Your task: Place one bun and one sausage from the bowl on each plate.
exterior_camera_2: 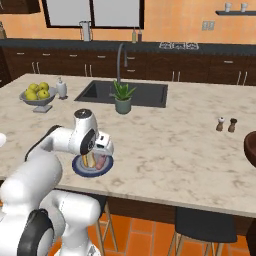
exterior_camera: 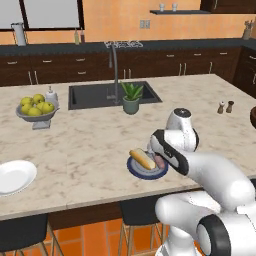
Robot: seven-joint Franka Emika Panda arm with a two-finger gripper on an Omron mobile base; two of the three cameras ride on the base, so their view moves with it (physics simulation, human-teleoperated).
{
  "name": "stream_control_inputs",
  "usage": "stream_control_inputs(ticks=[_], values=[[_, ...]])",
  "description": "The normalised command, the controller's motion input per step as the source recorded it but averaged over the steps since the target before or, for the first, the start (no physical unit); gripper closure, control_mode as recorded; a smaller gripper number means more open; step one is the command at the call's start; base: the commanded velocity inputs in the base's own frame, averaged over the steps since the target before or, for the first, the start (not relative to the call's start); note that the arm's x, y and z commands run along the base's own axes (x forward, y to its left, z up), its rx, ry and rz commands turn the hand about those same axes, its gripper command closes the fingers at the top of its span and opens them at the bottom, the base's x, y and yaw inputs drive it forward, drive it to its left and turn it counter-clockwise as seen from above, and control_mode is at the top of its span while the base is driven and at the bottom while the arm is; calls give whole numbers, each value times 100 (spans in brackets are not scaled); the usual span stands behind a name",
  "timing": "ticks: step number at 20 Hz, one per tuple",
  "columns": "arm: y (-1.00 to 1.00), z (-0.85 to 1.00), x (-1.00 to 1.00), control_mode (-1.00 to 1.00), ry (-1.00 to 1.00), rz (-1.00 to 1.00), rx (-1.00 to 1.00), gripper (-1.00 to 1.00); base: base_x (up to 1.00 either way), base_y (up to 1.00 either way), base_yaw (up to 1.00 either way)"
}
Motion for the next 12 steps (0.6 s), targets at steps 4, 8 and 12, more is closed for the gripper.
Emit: stream_control_inputs(ticks=[4, 8, 12], values=[[0, 74, -80, -100, 1, 0, 0, -100, 0, 0, 0], [0, 89, -84, -100, 1, 0, 0, -100, 0, 0, 0], [1, 86, -70, -100, 0, 0, 0, -100, 0, 0, 0]])
